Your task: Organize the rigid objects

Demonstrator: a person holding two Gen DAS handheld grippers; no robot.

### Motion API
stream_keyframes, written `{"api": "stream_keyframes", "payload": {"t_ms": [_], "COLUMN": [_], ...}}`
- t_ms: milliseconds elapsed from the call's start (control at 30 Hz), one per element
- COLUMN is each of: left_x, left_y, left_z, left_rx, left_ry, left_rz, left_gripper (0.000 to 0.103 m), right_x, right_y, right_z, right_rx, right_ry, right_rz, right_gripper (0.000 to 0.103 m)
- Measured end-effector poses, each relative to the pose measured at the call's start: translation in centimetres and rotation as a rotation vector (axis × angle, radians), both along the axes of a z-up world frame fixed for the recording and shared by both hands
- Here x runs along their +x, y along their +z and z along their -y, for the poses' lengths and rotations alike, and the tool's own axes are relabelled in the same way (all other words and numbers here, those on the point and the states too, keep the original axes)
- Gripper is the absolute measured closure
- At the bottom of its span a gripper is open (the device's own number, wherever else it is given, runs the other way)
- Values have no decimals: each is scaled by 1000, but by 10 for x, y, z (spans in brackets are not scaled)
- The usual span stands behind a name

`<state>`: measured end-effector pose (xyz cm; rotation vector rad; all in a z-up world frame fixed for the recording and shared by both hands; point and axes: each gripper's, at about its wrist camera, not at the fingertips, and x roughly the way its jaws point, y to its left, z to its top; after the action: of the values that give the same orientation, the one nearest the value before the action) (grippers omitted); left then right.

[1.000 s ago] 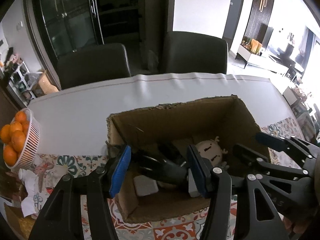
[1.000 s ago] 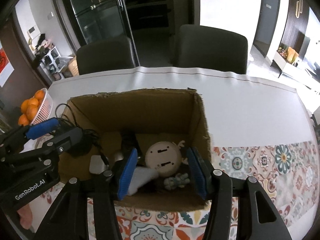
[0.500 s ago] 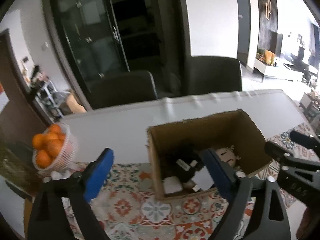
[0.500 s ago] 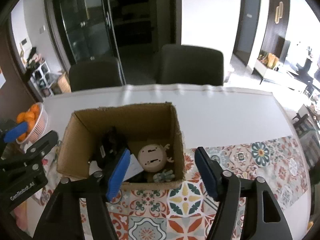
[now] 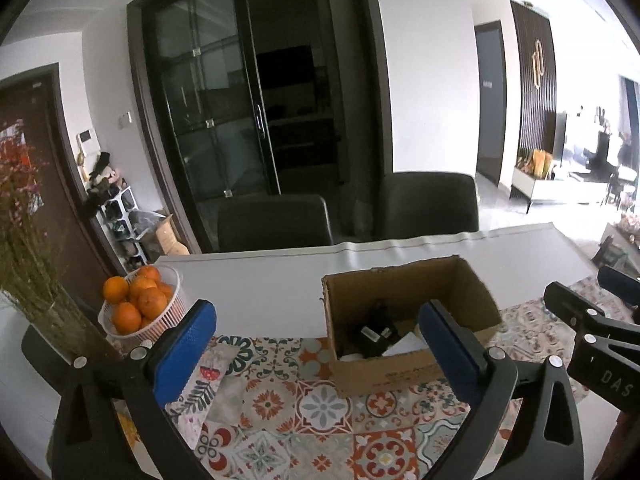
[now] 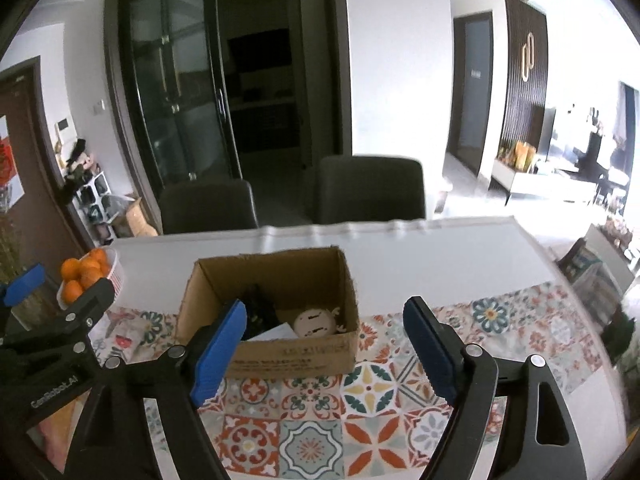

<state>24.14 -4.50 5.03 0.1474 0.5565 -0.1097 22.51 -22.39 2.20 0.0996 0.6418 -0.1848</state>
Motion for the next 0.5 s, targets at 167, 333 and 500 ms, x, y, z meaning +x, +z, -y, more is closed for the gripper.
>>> {"api": "stream_keyframes", "payload": {"t_ms": [167,333,500], "left_x": [-26,-48,-69], "left_y": [9,17,23], "left_z": [-8,-12,-18], "left_rx": [-33,-36,-53], "left_ry": [-9,-5,-3], "left_rz": [22,49,68], "left_gripper": [0,0,0], "right_x": [-31,-56,-74], "right_y": [19,29,32], "right_z": [-15,-23,-26], "right_rx": [-71,-90,-71], "right_ry": [-7,-9,-1], "right_rz": [67,102,123], "right_gripper": [21,19,19]}}
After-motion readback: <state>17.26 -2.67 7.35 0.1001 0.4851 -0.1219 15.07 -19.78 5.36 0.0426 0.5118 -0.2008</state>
